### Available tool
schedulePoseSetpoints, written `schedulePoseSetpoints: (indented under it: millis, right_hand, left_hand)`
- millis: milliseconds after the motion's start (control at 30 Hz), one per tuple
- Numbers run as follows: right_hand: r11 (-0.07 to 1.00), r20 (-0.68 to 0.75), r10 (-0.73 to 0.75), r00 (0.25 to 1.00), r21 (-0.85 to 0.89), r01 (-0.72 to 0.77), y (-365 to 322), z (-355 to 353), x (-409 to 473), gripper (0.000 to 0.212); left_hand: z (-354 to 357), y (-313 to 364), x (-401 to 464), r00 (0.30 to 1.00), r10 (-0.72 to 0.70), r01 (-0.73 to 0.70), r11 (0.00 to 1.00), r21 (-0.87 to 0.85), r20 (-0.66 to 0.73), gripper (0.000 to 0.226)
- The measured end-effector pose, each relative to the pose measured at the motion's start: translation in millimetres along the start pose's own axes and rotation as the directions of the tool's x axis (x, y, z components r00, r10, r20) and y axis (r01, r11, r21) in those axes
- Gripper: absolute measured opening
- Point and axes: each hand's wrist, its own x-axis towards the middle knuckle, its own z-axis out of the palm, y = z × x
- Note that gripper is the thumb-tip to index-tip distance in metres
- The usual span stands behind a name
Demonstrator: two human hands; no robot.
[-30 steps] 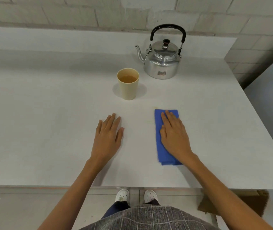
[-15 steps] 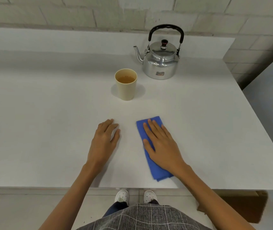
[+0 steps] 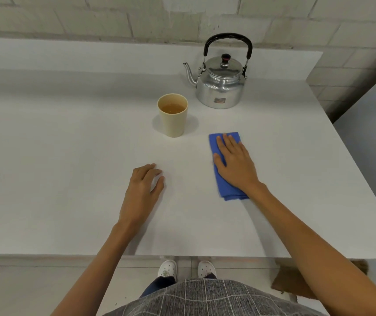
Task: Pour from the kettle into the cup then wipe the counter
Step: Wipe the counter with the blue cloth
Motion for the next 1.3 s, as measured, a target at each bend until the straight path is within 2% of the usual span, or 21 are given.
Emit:
schedulePoseSetpoints:
  millis: [267,433,567,700,800,933,1100,1300]
  right_hand:
    - [0.985,0.057,-0.17,0.984,0.018,0.169,-38,7,-33,0.056]
    - [0.974,0.09,-0.224,0.97,0.055,0.22,-22,-2,-87,0.052]
    - [0.988,0.071,-0.142,0.987,0.07,0.138,16,-14,-102,0.05]
    - [0.999,0.03,-0.011,0.999,0.037,0.009,41,-20,-73,0.05]
    - [0.999,0.001,0.041,0.999,0.005,-0.041,35,-14,-41,0.051]
    - [0.999,-0.021,0.035,0.999,-0.015,-0.035,5,-1,-9,0.051]
    - [0.993,-0.003,-0.109,0.994,-0.05,0.109,-57,18,4,0.052]
    - [0.945,0.045,-0.327,0.944,0.016,0.327,-112,33,-30,0.051]
  left_hand:
    - [0,1,0,1.0,0.005,-0.005,1.0,0.013,0.005,0.026]
    - [1,-1,0,1.0,0.005,-0.005,1.0,0.003,0.002,0.026]
    - [3,-4,0,1.0,-0.002,0.002,1.0,-0.006,-0.013,0.024]
    - [4,-6,0,1.0,-0.001,0.001,1.0,-0.015,-0.016,0.024]
    - [3,-5,0,1.0,-0.013,0.012,0.999,-0.036,-0.017,0.024]
    - [1,-2,-2,1.0,-0.007,0.006,0.999,-0.05,-0.029,0.025]
    - [-2,1,-2,0.999,-0.007,0.004,0.998,-0.062,-0.046,0.023]
    - [-4,1,0,0.996,-0.006,-0.001,0.997,-0.076,-0.087,0.019]
